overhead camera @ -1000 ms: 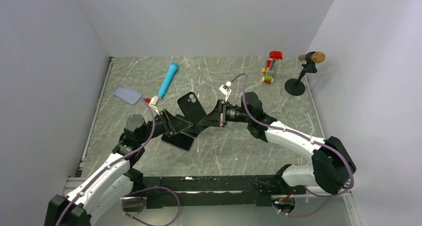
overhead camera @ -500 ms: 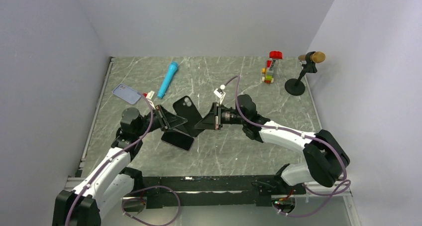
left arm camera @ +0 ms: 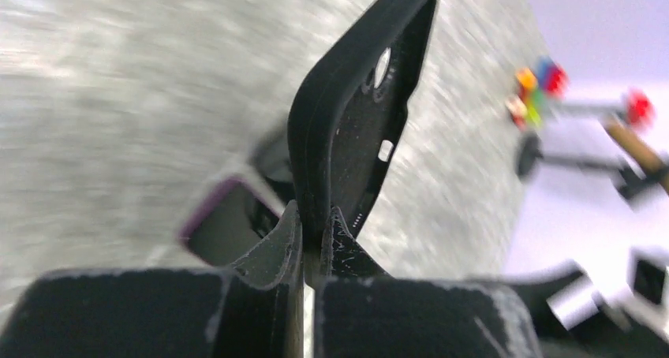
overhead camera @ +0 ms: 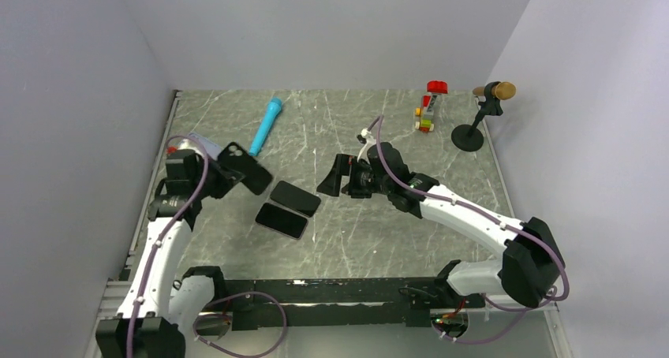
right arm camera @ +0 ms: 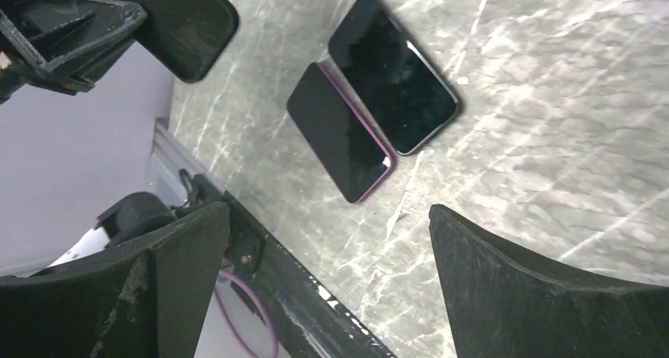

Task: Take the phone out of the phone case
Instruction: Place the phone case at the center of the board.

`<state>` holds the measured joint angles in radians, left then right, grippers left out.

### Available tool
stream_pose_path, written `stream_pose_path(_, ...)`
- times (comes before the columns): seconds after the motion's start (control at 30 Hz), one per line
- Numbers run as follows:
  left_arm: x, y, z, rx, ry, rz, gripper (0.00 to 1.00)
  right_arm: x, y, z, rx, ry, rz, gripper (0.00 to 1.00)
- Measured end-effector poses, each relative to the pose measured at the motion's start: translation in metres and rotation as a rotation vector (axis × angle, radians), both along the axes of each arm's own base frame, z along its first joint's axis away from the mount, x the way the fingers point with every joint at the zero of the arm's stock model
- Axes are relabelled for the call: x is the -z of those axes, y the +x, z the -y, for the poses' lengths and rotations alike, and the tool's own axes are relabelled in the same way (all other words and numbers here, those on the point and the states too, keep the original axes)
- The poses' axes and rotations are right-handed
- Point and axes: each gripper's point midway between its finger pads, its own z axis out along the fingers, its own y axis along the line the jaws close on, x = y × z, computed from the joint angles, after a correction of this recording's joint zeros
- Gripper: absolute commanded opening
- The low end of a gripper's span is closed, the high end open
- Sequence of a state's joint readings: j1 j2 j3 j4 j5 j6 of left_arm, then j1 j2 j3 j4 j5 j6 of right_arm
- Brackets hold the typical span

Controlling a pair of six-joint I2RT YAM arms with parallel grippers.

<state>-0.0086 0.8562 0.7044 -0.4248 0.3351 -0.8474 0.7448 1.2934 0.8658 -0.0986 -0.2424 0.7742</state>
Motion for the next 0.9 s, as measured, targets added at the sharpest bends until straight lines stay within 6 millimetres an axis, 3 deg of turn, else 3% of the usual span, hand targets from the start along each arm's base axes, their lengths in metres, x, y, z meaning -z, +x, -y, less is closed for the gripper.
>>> stream_pose_path(0.17,0.035,0.003,-0.085,-0.320,0.151,-0.147,0.00,0.004,0.001,0.013,0.042,-0.054,0.007,1.00)
stream_pose_path(0.33,0.074,0.004,-0.147,-0.502,0.233,-0.320,0.00,0.006,0.000,0.016,0.043,-0.066,-0.001,0.99)
stream_pose_path(0.5,0.092,0.022,-0.184,-0.540,0.286,-0.451,0.00,0.002,-0.003,0.017,0.037,-0.057,0.002,0.99)
stream_pose_path(0.63,0.101,0.043,-0.214,-0.564,0.306,-0.483,0.00,-0.016,-0.006,0.022,0.040,-0.028,0.038,0.99)
stream_pose_path(0.9,0.134,0.055,-0.240,-0.565,0.205,-0.562,0.00,-0.030,-0.010,0.033,0.058,-0.012,0.067,0.99)
